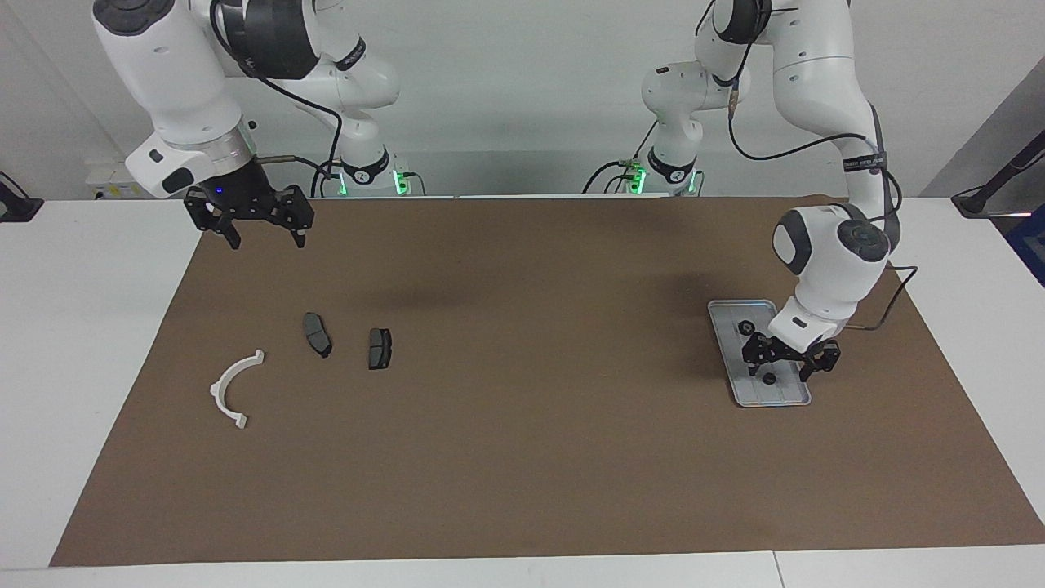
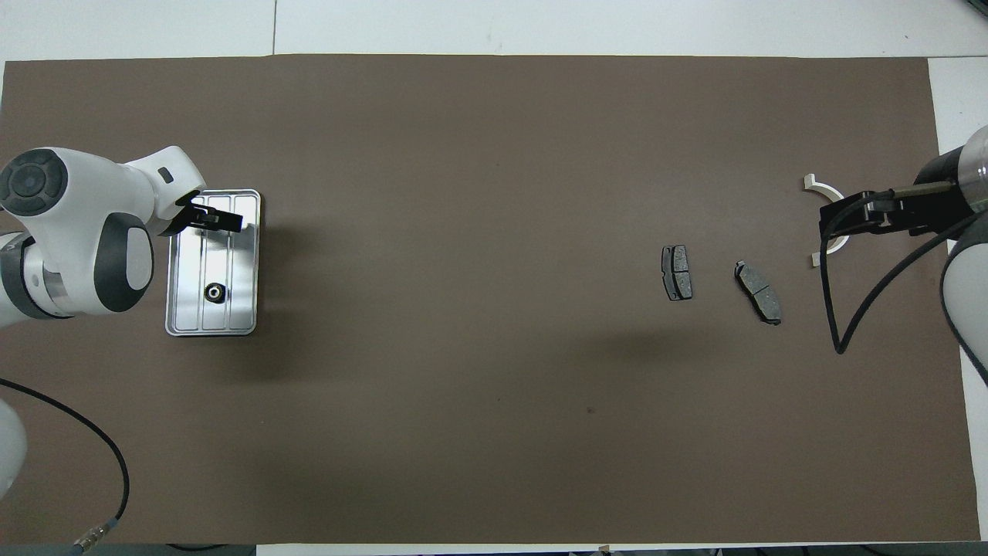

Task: Pick bearing gear from pile to tray

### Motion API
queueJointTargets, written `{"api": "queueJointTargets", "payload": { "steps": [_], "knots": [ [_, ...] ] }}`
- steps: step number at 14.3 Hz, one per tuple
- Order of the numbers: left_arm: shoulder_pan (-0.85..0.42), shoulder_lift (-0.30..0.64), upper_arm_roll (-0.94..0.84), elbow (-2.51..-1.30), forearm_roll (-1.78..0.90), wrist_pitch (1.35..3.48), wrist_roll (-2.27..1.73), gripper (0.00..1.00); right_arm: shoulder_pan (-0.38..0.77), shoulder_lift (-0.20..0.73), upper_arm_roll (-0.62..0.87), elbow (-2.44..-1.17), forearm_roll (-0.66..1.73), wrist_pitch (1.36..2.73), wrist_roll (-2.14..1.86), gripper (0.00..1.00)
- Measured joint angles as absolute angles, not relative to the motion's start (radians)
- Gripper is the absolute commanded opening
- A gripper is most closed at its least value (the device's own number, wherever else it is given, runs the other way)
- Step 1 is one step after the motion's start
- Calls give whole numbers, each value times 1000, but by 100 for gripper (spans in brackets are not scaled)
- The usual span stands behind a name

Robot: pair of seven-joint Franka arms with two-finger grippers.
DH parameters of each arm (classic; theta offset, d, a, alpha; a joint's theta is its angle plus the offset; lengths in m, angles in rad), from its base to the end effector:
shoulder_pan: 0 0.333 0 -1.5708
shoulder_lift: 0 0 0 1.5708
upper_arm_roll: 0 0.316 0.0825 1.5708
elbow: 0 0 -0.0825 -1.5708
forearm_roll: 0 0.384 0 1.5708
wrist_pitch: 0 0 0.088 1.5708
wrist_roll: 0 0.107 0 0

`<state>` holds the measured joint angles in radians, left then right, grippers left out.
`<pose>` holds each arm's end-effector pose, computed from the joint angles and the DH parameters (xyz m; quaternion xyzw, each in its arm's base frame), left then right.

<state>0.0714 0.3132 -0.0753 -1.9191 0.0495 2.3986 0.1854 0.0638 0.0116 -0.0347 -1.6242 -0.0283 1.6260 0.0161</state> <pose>0.6340 0.0005 0.3470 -0.9906 0.1081 -0.0827 0.0144 0.5615 0.0136 0.5976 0.9999 0.0073 -0.0046 0.0144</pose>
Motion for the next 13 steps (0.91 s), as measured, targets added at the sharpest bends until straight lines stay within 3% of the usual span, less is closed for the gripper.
{"api": "queueJointTargets", "payload": {
  "steps": [6,10,13],
  "knots": [
    [55,41,-98,-1855,50,2015,-13,100,64,12,-35,-1624,-28,1626,16,100],
    [-19,59,-104,-1597,89,1670,-22,100,63,12,-35,-1624,-28,1626,16,100],
    [-25,116,-102,-1549,89,1630,-24,100,62,12,-36,-1624,-28,1626,16,100]
  ]
}}
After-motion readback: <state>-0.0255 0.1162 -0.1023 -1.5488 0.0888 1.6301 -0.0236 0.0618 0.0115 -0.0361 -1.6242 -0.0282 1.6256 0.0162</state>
